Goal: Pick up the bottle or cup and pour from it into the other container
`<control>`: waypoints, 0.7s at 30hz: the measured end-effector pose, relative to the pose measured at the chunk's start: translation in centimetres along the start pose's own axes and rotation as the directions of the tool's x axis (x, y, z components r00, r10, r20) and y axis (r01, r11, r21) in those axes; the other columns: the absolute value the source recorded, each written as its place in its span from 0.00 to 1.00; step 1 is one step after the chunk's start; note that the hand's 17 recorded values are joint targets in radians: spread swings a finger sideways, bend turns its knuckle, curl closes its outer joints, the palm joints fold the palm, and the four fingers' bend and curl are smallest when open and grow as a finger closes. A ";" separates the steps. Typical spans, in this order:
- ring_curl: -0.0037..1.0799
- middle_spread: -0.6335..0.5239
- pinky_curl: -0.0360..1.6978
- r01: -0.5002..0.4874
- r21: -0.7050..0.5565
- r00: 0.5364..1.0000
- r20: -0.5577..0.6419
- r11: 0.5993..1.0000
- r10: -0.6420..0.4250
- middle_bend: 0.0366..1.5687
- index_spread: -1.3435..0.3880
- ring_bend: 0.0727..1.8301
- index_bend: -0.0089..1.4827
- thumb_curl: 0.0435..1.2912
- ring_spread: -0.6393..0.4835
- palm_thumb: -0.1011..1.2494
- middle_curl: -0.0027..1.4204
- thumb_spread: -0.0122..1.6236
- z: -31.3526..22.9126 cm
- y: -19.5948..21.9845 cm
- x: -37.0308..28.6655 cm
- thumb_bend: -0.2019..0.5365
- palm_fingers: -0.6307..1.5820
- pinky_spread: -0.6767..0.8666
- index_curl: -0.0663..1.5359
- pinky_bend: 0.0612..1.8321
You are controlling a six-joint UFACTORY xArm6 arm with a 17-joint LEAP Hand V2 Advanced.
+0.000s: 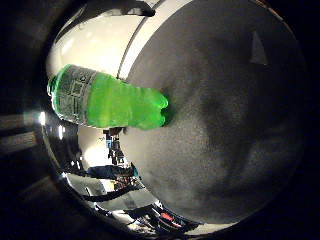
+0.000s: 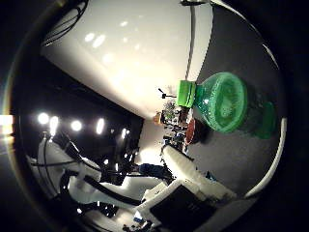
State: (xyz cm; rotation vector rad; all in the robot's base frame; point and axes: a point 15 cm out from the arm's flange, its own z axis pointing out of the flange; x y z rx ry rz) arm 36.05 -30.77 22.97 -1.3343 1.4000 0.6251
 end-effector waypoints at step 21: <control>0.27 0.63 0.02 -0.033 -0.191 0.999 -0.010 0.981 0.032 0.20 0.70 0.35 0.11 0.25 0.65 0.60 0.26 0.58 4.7 1.4 0.4 0.25 0.42 0.65 0.20 0.49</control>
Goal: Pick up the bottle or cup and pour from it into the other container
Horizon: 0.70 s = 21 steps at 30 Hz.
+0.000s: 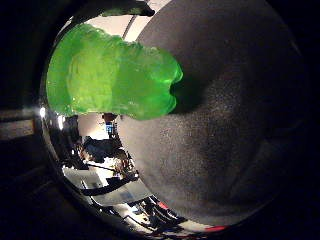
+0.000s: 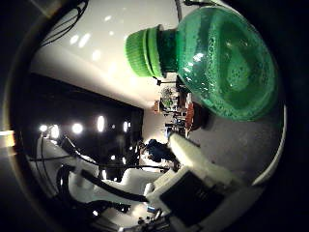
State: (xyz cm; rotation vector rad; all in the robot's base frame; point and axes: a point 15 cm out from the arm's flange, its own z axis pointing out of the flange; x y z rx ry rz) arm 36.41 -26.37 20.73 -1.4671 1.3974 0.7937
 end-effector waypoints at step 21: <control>0.60 0.31 0.22 0.018 -0.118 0.999 0.034 0.993 -0.014 0.67 0.54 0.72 0.60 0.46 0.34 0.94 0.62 0.41 3.3 -0.9 -1.9 0.27 0.76 0.28 0.55 0.87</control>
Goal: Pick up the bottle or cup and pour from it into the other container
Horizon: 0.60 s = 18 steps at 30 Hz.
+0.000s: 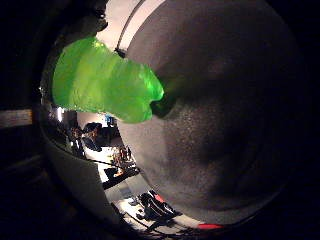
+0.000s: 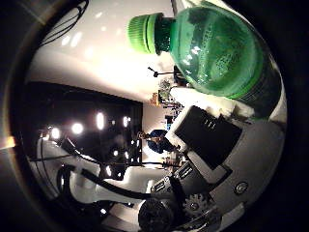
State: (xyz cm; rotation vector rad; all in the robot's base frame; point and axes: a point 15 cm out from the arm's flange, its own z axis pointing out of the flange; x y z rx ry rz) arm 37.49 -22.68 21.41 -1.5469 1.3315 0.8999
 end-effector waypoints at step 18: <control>0.83 0.36 0.37 0.094 0.008 0.989 -0.117 0.996 -0.092 0.85 0.60 0.79 0.79 0.69 0.33 0.99 0.73 0.07 -2.0 -1.9 -6.5 0.27 0.69 0.32 0.70 0.85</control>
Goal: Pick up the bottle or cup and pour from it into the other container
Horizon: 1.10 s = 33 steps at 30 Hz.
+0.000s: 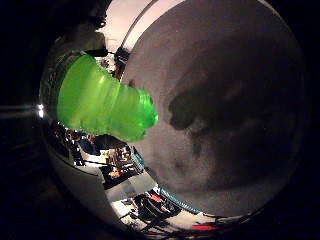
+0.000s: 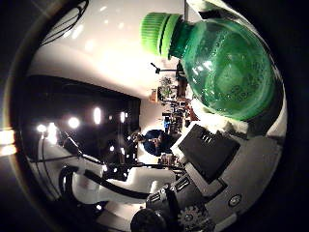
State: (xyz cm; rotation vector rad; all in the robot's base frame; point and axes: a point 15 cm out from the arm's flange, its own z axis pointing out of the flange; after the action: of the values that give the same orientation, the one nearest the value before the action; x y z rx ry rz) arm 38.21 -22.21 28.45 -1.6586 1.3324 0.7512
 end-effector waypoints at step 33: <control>0.88 0.38 0.60 -0.099 -0.523 0.446 -0.784 0.846 -0.432 0.86 0.62 0.76 0.79 0.70 0.33 0.97 0.72 0.01 15.0 -8.1 -23.9 0.25 0.71 0.30 0.69 0.68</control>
State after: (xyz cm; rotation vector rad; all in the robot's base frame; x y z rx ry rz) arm 40.94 2.39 44.14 -2.8221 1.6689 -0.0192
